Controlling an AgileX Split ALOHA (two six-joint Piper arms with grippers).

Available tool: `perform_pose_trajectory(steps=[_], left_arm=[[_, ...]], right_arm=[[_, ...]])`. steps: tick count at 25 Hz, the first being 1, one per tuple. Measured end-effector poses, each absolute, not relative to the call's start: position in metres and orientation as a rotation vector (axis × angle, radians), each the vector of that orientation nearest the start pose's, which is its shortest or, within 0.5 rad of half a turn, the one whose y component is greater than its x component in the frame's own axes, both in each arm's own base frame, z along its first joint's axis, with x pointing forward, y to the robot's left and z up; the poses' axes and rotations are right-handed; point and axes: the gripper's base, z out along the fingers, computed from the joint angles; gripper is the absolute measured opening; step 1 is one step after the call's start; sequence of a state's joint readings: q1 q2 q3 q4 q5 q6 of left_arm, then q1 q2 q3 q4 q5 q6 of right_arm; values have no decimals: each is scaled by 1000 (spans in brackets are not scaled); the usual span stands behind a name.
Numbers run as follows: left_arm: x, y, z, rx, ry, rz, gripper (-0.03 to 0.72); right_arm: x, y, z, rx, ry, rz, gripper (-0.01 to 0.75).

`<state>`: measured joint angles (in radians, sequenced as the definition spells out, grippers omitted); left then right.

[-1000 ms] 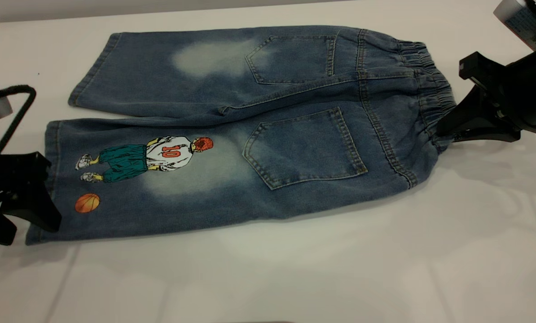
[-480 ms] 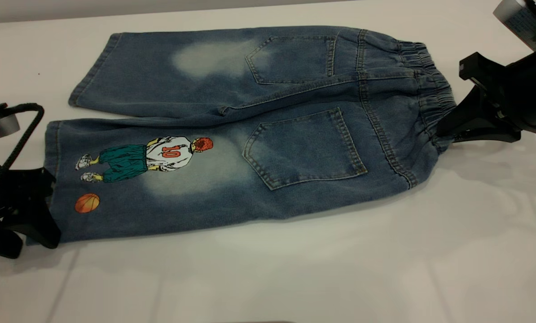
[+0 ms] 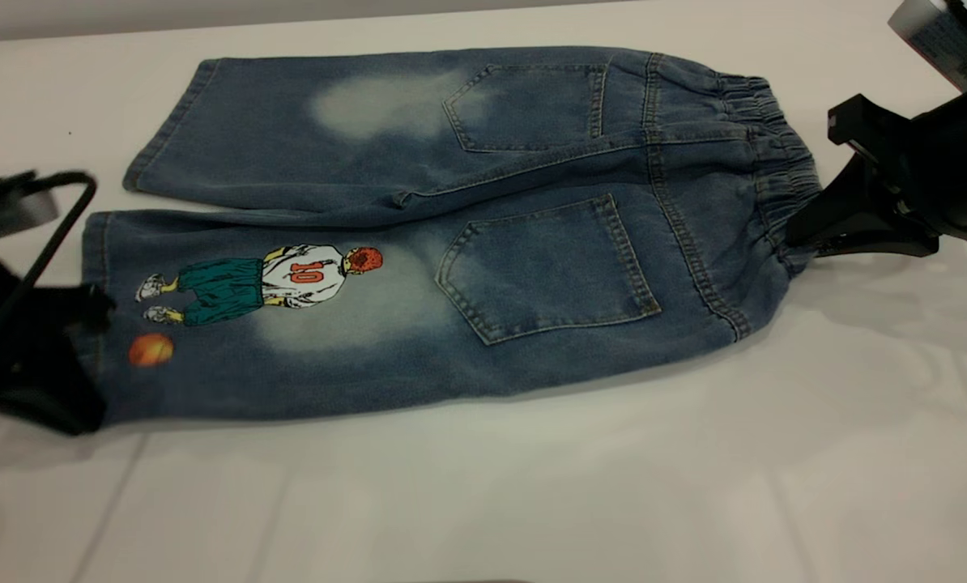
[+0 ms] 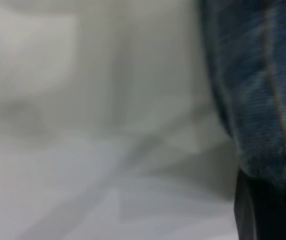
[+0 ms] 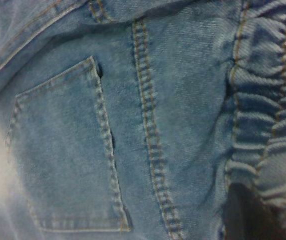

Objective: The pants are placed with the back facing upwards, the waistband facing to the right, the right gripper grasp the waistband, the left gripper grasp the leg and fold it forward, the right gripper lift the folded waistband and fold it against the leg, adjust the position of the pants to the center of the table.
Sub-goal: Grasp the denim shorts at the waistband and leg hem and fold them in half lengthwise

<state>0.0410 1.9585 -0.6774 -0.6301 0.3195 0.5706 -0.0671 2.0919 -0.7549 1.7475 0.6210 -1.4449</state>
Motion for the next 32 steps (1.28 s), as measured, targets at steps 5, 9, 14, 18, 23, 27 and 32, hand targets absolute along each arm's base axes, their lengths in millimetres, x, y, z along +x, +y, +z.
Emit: perform_pose_trajectory(steps=[5,9,14,18,23,27,32], left_arm=[[286,-15,81,1,2999,-423,34],[297,-16,124,52,2865,-427,34],[306,-16,184,97,2660,-387,34],[312,-14,208,101,2556,-347,34],[322,-9,204,60,2502,-276,34],[333,-3,197,-1,2446,-203,34],[351,-6,176,-14,2376,-83,34]], right_arm=[[311,34,70,278,2577,941,44],[313,34,100,210,2512,928,44],[312,35,136,129,2451,914,44],[321,34,153,94,2411,898,44],[337,31,156,116,2393,868,45],[353,29,147,174,2396,857,45],[373,28,121,234,2420,888,45]])
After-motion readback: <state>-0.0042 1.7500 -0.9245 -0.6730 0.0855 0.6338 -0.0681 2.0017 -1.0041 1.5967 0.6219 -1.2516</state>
